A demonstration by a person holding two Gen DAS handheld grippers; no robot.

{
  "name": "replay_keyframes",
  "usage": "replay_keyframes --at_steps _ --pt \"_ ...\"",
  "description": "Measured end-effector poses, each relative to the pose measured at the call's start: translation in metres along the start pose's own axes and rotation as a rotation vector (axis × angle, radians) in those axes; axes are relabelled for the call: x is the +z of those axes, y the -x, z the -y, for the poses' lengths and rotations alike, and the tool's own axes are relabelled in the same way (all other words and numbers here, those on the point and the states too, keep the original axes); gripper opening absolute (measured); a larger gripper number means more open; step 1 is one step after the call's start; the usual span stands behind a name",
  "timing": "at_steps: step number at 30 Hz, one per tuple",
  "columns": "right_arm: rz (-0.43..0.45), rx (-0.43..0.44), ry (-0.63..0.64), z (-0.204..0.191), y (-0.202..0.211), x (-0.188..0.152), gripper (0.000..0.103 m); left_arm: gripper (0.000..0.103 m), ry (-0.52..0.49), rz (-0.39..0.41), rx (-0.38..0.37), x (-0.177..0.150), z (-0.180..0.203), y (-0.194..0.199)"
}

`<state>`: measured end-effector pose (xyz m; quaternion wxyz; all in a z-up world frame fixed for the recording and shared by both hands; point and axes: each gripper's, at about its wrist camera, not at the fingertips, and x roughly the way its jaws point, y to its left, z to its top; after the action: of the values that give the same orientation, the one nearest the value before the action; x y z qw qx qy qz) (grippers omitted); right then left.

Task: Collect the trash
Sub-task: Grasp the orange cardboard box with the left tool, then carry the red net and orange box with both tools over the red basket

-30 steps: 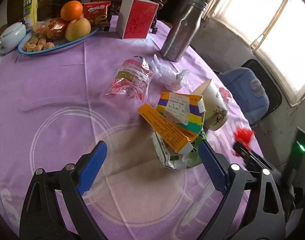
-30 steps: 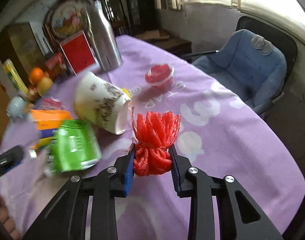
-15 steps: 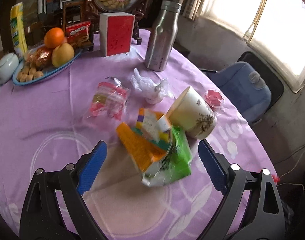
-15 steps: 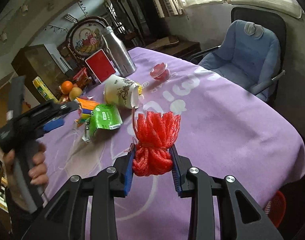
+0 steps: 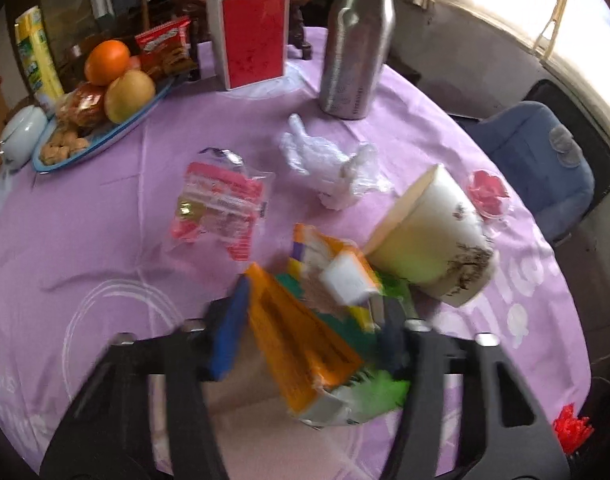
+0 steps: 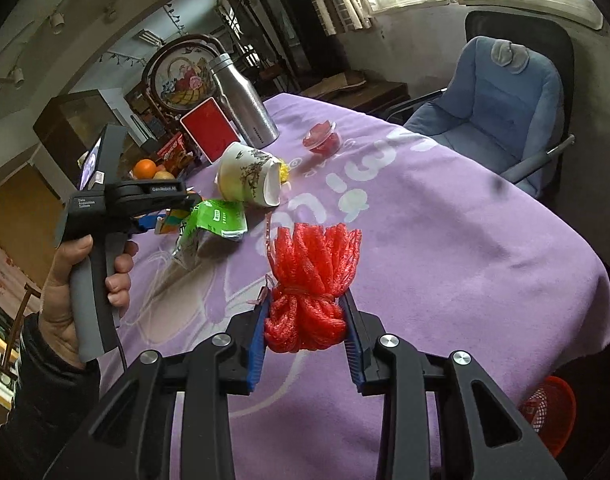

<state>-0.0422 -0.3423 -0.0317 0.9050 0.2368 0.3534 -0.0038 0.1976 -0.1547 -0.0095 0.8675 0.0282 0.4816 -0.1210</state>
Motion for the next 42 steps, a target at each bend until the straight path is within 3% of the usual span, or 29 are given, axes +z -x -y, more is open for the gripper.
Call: replay_keyframes --at_steps 2,4,6,8,9,13,16,20,24,28,35,42 --pt "0.004 0.005 -0.003 0.001 0.001 -0.001 0.034 0.017 -0.009 0.002 -0.005 0.0 0.001 0.004" --pt "0.007 0.008 -0.006 0.001 0.004 -0.003 0.034 0.008 -0.013 0.012 -0.021 -0.002 -0.001 0.011" --pt "0.007 0.012 -0.012 0.003 0.006 -0.006 0.034 0.007 0.003 0.036 -0.015 -0.006 -0.008 0.02" --pt "0.009 0.015 -0.021 0.004 0.009 -0.008 0.034 0.006 0.019 0.068 0.054 -0.01 -0.017 0.026" --pt "0.012 0.019 -0.026 0.005 0.011 -0.009 0.034 0.006 0.026 0.071 0.055 -0.011 -0.022 0.027" --pt "0.021 0.021 -0.032 0.003 0.017 -0.012 0.034 0.006 0.089 0.036 -0.053 -0.017 -0.044 0.033" --pt "0.035 0.021 -0.021 -0.002 0.026 -0.014 0.034 0.006 0.105 0.064 -0.135 -0.027 -0.052 0.058" --pt "0.063 0.017 -0.001 -0.007 0.041 -0.018 0.034 0.006 0.071 0.111 -0.188 -0.041 -0.048 0.091" --pt "0.089 -0.012 0.033 -0.014 0.053 -0.024 0.034 0.006 -0.003 0.168 -0.242 -0.058 -0.032 0.127" --pt "0.099 -0.024 0.061 -0.018 0.062 -0.032 0.034 0.006 -0.142 0.209 -0.279 -0.083 0.003 0.154" --pt "0.134 -0.064 0.067 -0.007 0.089 -0.048 0.034 0.006 -0.359 0.206 -0.336 -0.131 0.073 0.165" --pt "0.169 -0.144 0.024 0.032 0.128 -0.073 0.034 0.006 -0.491 0.187 -0.411 -0.169 0.13 0.17"
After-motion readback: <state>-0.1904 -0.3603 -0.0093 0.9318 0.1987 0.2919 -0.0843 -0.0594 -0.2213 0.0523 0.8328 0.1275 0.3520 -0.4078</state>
